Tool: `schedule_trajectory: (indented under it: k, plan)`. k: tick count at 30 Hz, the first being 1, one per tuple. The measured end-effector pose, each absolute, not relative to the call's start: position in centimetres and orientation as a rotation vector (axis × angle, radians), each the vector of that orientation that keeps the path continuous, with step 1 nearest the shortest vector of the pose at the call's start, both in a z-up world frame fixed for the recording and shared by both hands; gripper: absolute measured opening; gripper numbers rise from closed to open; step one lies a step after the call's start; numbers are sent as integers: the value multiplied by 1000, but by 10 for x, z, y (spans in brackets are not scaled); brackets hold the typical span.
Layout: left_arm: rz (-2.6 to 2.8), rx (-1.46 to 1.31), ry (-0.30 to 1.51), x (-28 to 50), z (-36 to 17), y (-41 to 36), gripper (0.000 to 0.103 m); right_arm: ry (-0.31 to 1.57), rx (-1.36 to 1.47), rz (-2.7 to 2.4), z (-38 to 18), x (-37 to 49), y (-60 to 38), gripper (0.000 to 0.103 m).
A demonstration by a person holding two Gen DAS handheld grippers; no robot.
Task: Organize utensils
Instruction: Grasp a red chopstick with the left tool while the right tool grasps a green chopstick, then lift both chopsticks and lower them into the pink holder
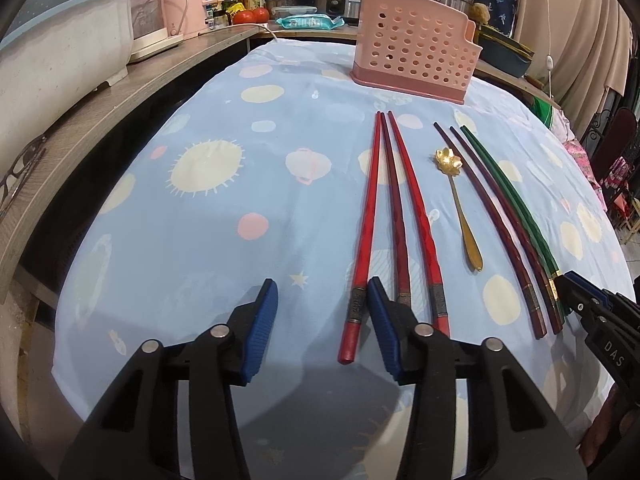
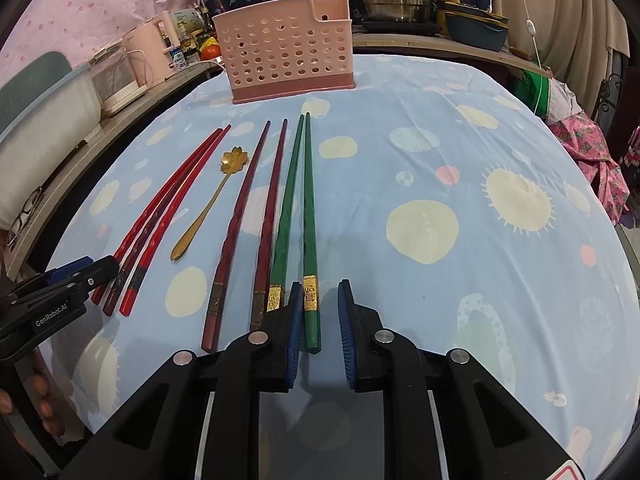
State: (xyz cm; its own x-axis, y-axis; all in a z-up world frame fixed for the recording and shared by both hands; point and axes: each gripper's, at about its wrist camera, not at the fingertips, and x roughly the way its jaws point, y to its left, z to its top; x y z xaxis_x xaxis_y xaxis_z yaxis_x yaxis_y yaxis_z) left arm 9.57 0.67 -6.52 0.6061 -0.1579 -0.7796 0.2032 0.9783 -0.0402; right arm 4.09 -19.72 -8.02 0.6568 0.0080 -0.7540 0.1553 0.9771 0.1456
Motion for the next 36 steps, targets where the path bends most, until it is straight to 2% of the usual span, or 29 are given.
schedule_trajectory:
  k: [4,8,10,13,25,36]
  plan:
    - [-223,49,896,93,-65,7,31,850,189,-88,-81,41,-195,14]
    - [-240,39,900,91,-65,8,24,850,185,-84,-81,41,-194,8]
    - [-256,31,907,90,-64,9,16,849,180,-86,-81,41,-194,8]
    - [-270,28,912,88,-64,8,10,848,181,-85,-81,40,-194,7]
    - [-299,-15,905,86,-49,11,8,811,200,-75,-65,33,-195,7]
    - [-308,-64,797,94,1,19,7,691,233,-68,-15,36,-208,7]
